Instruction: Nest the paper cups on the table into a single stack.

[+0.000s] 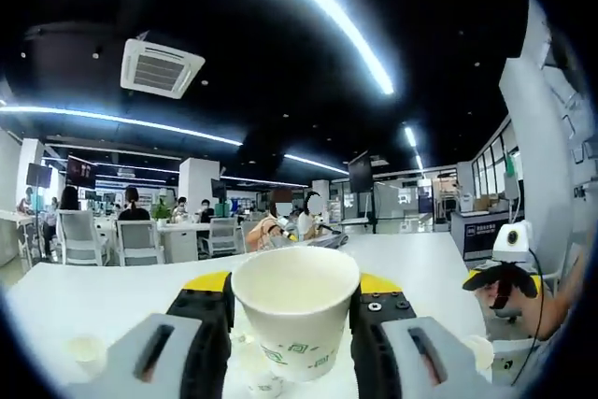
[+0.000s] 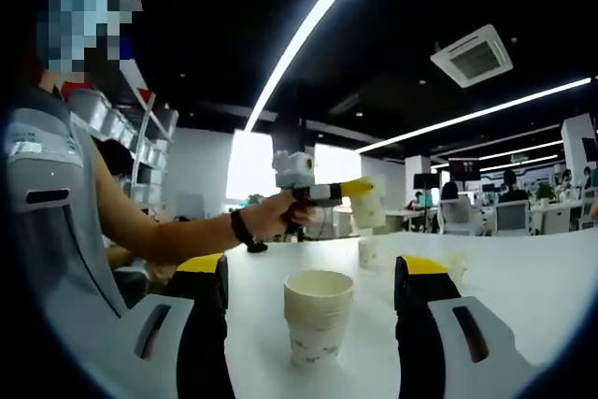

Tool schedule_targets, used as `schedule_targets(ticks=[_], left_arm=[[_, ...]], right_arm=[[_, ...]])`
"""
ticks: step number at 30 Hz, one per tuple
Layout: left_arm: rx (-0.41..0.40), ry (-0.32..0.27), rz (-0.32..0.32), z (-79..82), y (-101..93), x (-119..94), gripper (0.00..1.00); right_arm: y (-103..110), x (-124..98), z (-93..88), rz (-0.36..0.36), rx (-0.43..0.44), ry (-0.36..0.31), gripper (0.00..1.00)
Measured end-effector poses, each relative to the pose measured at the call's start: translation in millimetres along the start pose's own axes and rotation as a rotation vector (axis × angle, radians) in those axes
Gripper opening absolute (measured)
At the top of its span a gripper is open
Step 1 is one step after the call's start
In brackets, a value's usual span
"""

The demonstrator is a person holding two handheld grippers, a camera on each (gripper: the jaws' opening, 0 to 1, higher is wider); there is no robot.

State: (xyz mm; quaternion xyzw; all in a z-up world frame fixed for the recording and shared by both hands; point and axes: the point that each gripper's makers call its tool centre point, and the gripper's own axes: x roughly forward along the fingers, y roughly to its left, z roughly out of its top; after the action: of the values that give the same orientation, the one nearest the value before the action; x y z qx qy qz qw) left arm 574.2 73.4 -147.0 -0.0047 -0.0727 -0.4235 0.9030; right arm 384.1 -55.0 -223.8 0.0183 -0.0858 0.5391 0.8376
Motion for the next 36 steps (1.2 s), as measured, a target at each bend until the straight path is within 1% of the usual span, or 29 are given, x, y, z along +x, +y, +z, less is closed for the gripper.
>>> schedule_targets(ticks=[4, 6, 8, 9, 11, 14, 17, 23, 25, 29, 34, 36], left_arm=[[0.003, -0.002, -0.042, 10.1, -20.9, 0, 0.52], [-0.012, -0.031, -0.078, 19.8, -33.6, -3, 0.52], [-0.018, -0.04, -0.096, 24.4, -43.8, -5, 0.52], [-0.017, -0.043, -0.108, 26.1, -52.0, -6, 0.52], [0.016, -0.03, -0.141, 24.4, -68.2, -7, 0.52], [0.015, -0.022, -0.193, 24.0, -94.2, -10, 0.52], [0.003, -0.025, -0.243, 27.3, -115.8, -13, 0.52], [0.0, -0.038, -0.275, 29.7, -139.6, -20, 0.52], [0.002, -0.032, -0.283, 24.8, -145.7, -20, 0.52], [0.051, 0.015, -0.284, 1.9, -154.1, -20, 0.52], [0.051, 0.044, -0.281, -23.6, -158.8, -21, 0.52], [0.036, 0.045, -0.278, -29.7, -158.6, -22, 0.53]], right_arm=[[-4, 2, -3.8, 0.001, 0.005, 0.012, 0.76], [-6, 4, -4.2, 0.004, 0.009, 0.018, 0.76], [-6, 4, -5.5, 0.009, 0.004, 0.027, 0.76], [-5, 4, -6.4, 0.011, 0.004, 0.028, 0.76], [-4, 2, -8.9, 0.008, 0.006, 0.029, 0.76], [-2, 0, -10.8, -0.001, 0.004, 0.034, 0.76], [0, -3, -11.7, -0.004, -0.001, 0.038, 0.76], [-3, 0, -12.4, 0.002, 0.008, 0.048, 0.76], [-2, 0, -12.0, 0.007, 0.006, 0.05, 0.76], [2, 0, -10.3, 0.006, 0.003, 0.042, 0.76], [1, -3, -11.8, -0.005, 0.0, 0.047, 0.76], [0, -4, -11.6, -0.013, 0.005, 0.044, 0.76]])
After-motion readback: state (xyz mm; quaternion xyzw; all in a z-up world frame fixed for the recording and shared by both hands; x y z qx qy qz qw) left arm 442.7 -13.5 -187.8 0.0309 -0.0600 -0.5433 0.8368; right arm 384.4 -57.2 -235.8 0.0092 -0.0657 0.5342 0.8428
